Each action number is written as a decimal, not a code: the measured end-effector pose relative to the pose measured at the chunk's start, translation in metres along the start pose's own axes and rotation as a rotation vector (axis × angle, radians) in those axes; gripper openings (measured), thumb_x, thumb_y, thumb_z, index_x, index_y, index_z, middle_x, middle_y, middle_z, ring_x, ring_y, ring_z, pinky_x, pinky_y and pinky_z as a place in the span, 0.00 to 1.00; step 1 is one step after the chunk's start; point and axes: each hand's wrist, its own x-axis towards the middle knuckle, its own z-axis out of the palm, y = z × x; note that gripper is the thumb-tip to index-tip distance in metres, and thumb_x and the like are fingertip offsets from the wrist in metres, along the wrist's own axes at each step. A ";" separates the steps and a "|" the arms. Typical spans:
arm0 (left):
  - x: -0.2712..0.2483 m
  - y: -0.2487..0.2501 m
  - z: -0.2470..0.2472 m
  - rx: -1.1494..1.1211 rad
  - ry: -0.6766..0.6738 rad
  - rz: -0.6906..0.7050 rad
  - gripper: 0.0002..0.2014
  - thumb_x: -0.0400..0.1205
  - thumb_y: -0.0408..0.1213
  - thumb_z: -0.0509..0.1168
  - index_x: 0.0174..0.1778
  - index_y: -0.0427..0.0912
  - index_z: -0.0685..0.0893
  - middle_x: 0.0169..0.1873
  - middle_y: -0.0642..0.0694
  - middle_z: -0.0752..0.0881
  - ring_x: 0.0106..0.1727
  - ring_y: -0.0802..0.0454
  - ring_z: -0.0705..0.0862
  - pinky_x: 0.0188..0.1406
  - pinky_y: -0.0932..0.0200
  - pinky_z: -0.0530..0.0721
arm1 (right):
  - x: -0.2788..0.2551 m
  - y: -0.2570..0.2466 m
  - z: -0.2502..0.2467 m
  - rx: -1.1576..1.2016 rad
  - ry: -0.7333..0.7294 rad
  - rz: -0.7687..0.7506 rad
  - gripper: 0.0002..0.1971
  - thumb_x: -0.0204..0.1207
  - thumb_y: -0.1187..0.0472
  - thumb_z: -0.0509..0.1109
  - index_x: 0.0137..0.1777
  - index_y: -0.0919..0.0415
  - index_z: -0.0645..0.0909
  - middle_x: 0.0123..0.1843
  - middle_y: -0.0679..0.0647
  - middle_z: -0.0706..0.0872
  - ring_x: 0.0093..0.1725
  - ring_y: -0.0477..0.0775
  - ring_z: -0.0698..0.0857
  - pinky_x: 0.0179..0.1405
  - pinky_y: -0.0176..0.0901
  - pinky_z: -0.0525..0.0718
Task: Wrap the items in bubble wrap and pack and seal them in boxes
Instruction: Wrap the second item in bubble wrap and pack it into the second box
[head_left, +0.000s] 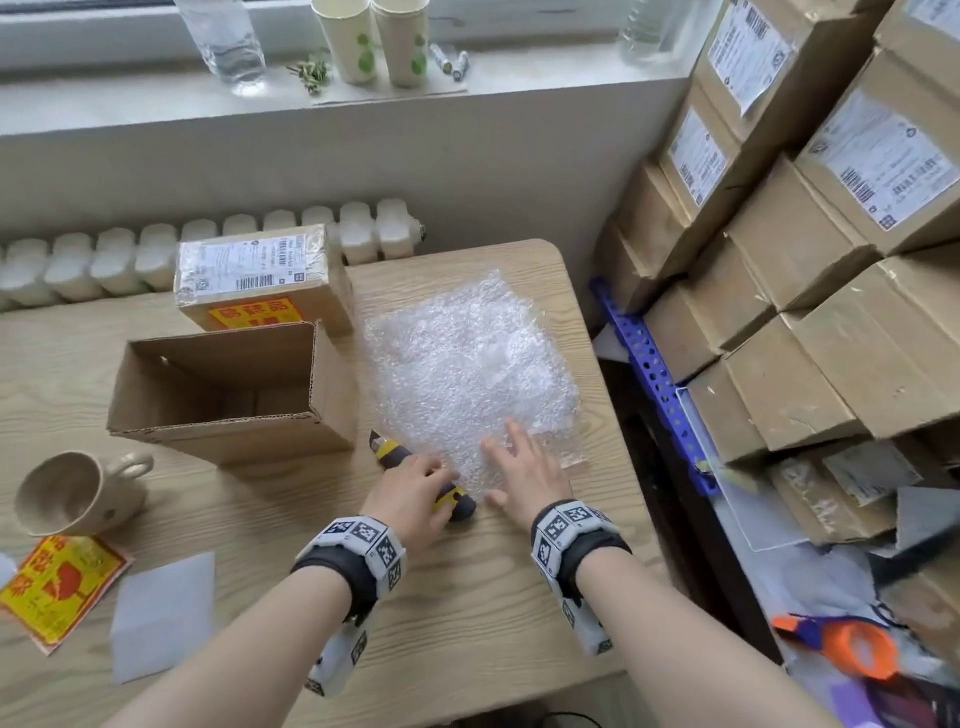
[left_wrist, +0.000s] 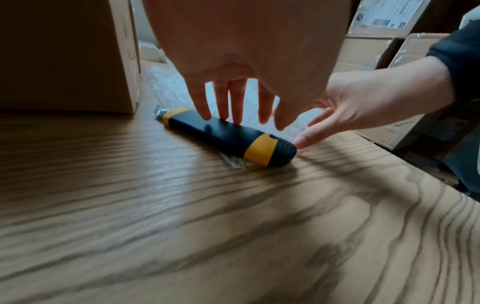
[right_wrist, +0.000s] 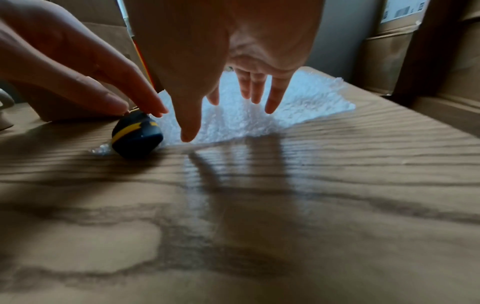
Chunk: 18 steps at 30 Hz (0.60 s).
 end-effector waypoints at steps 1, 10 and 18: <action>0.000 -0.002 0.004 0.015 -0.019 0.019 0.20 0.69 0.51 0.65 0.54 0.48 0.86 0.50 0.44 0.84 0.51 0.41 0.85 0.44 0.51 0.86 | 0.001 0.000 0.002 -0.001 0.001 -0.004 0.32 0.75 0.53 0.72 0.77 0.49 0.64 0.85 0.57 0.49 0.82 0.59 0.56 0.77 0.52 0.61; 0.001 -0.006 0.010 0.160 -0.029 0.065 0.23 0.58 0.46 0.78 0.48 0.49 0.80 0.45 0.46 0.80 0.45 0.42 0.81 0.38 0.53 0.78 | 0.014 0.002 0.004 0.110 0.119 0.047 0.09 0.81 0.60 0.62 0.56 0.61 0.79 0.80 0.53 0.65 0.74 0.54 0.69 0.63 0.45 0.74; -0.003 -0.004 0.004 0.224 -0.149 0.034 0.27 0.71 0.51 0.71 0.63 0.48 0.74 0.61 0.48 0.73 0.63 0.46 0.72 0.57 0.55 0.72 | 0.003 0.023 -0.022 0.173 0.286 0.077 0.08 0.84 0.61 0.58 0.57 0.60 0.77 0.59 0.53 0.79 0.53 0.55 0.81 0.45 0.46 0.79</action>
